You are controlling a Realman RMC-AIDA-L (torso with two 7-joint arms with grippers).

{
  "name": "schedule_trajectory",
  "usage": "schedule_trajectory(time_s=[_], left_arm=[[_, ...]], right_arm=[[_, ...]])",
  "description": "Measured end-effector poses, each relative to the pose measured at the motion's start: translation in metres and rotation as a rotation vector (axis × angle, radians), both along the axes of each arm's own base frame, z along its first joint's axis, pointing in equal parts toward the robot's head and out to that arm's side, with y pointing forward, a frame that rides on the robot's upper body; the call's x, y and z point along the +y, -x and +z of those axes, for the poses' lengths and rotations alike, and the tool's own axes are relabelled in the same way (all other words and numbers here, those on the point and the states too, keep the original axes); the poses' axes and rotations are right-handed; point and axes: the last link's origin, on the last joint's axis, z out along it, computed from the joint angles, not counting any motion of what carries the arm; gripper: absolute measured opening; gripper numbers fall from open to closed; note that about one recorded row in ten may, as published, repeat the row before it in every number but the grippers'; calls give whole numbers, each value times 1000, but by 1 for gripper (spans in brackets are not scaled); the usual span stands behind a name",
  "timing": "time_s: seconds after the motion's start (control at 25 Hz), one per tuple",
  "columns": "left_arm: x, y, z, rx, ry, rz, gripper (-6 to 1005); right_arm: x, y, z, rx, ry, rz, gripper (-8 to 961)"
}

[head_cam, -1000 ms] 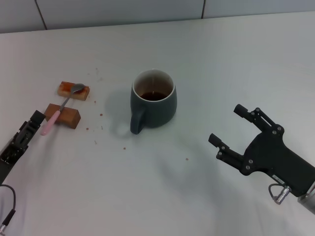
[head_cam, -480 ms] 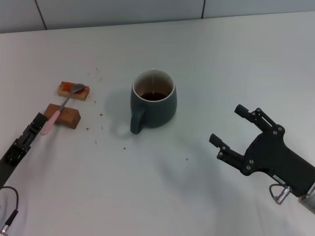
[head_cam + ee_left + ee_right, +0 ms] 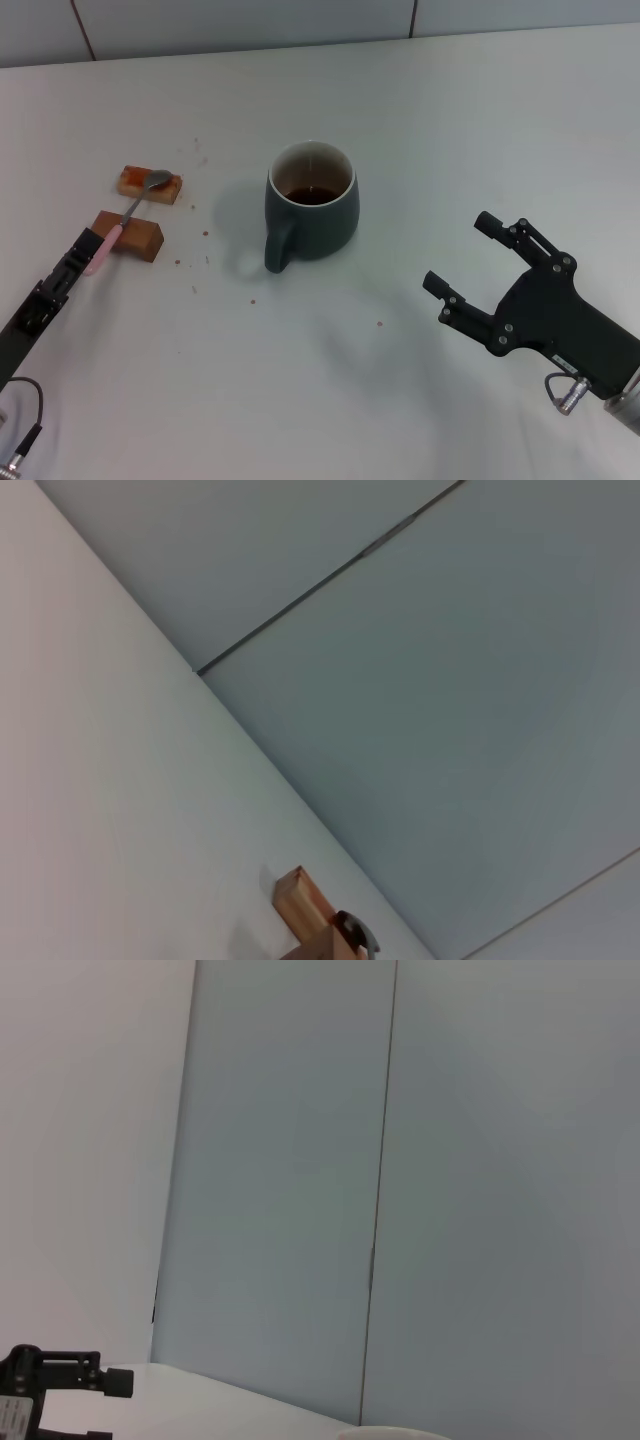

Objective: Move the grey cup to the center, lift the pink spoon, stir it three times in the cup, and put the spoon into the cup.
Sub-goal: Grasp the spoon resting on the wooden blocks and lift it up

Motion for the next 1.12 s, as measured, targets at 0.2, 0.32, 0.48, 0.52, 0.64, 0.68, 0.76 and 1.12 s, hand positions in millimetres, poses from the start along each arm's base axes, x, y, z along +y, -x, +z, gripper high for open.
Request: schedule_trajectory(time_s=[0.2,0.32,0.48,0.52,0.64,0.68,0.76,1.12], left_arm=[[0,1,-1,3,8,7,726],[1,-1,-4,2,24,4,725],[2,-3,-8,-5,39,6,723],[2,-3,-8,-5,39,6,722],[4,-3,-8,-5,39,4,721],[5,-3,-8,-6,38,4,720],[7,-4,-8,-6,38,1,719],[15,-7,-10,-11,55,3,715]], right_arm=[[0,0,0,3,1,0,837],[0,1,-1,4,3,0,837],[-2,1,-2,2,15,5,837],[-2,1,-2,2,15,5,837],[-2,1,-2,2,15,5,837],[-2,1,-2,2,16,4,837],[-3,1,-2,2,16,4,837],[-3,0,-2,0,15,2,836]])
